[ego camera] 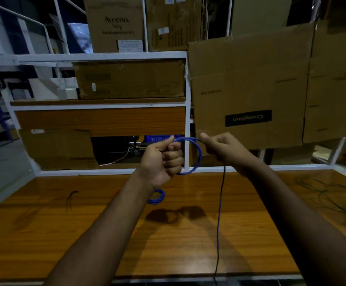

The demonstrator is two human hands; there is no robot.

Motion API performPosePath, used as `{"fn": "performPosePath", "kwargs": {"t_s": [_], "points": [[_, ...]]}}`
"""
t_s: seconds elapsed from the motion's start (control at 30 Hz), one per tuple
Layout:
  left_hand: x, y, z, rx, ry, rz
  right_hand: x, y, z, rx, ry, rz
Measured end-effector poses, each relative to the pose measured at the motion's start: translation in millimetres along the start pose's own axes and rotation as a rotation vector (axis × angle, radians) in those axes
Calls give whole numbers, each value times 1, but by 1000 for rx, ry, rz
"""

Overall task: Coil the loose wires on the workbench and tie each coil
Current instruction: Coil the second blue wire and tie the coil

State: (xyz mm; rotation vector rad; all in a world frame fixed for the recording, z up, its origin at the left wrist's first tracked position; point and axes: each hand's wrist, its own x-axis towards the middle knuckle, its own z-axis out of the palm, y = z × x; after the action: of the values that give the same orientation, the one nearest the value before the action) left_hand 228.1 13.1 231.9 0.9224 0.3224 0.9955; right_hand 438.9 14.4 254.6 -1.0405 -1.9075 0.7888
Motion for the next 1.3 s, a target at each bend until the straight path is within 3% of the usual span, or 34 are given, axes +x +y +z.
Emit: {"fn": "performPosePath", "kwargs": {"t_s": [0.13,0.23,0.37,0.43,0.57,0.73,0.83,1.0,1.1,1.17,1.23,1.3], "points": [[1,6,-6,-185,29,85,-30,68,0,668,-265,276],[5,4,-12,-240,59,118,-54,101,18,825,-221,407],[16,-3,-14,-215,111,147,-69,88,70,556,62,493],[21,-9,-15,-192,129,149,-71,65,96,299,161,477],[24,-16,-21,-151,156,134,-72,5,102,-435,54,245],[21,-20,-20,-51,191,135,-61,-57,70,-535,-244,23],[15,-20,-14,110,206,132,-40,-72,50,-727,-151,-181],[10,-12,2,98,107,106,-4,-67,26,-746,284,-328],[8,-5,2,12,27,70,12,-57,15,-831,405,-252],[7,0,1,-2,7,64,17,-50,11,-788,384,-153],[6,5,2,0,-6,67,16,-41,9,-518,282,-63],[4,9,2,-25,12,88,10,-29,5,-174,80,35]]}}
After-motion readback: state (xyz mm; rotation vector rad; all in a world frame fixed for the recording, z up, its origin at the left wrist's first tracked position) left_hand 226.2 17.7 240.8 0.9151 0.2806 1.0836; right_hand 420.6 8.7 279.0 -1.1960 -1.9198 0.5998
